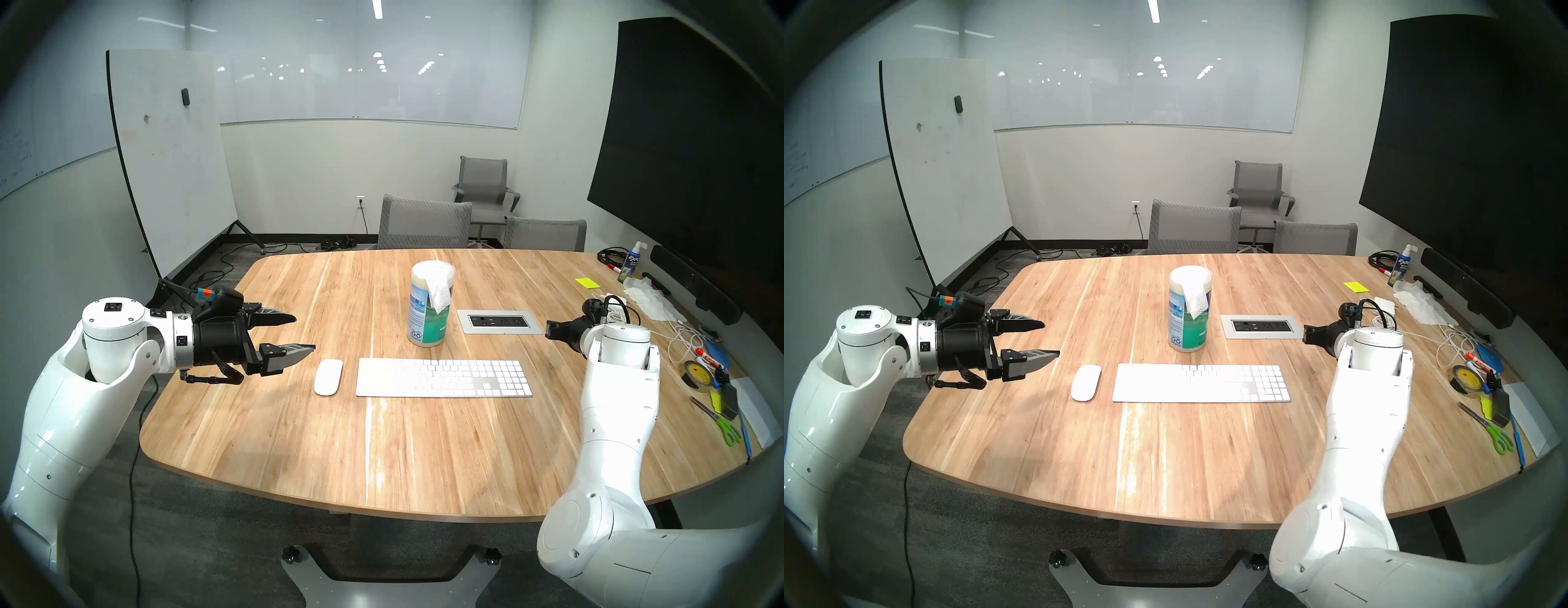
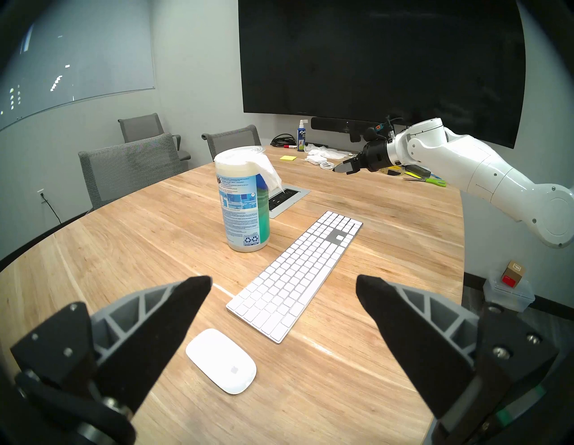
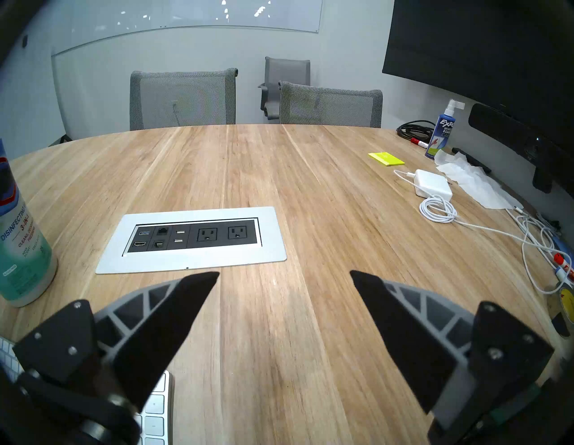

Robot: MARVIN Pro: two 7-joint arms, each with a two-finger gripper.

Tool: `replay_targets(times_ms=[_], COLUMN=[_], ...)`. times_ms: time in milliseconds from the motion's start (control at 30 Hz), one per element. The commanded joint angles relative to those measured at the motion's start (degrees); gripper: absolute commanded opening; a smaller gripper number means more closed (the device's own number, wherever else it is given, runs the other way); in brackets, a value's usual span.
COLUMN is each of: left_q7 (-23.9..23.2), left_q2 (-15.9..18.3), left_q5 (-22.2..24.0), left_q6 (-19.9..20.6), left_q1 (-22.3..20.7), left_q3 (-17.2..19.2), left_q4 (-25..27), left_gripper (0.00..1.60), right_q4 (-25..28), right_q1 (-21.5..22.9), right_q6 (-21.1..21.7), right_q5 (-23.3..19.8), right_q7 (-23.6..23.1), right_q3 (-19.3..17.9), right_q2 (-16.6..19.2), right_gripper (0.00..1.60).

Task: Wipe the keyboards and mice with a disinfecting wipe, then set the wipe down

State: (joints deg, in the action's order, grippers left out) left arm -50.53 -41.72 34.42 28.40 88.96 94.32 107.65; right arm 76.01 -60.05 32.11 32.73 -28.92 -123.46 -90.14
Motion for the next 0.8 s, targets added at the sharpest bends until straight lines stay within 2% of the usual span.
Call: replay_targets(times_ms=[0,767], left_q7=[0.0,0.0], left_q2=[0.1,0.1], left_q5=[0.1,0.1], left_q6=[0.0,0.0], left_q1=[-0.1,-0.1], left_q3=[0.4,0.4], left_q4=[0.3,0.3], left_gripper=[1.60,1.60], right_q4=[1.0,1.0], right_q1=[0.7,0.7], right_q6=[-0.1,-0.1], right_q5=[-0.1,-0.2], right_q7=[0.0,0.0], right_q3=[0.1,0.1], right_q2=[0.1,0.1], right_gripper=[1.60,1.60])
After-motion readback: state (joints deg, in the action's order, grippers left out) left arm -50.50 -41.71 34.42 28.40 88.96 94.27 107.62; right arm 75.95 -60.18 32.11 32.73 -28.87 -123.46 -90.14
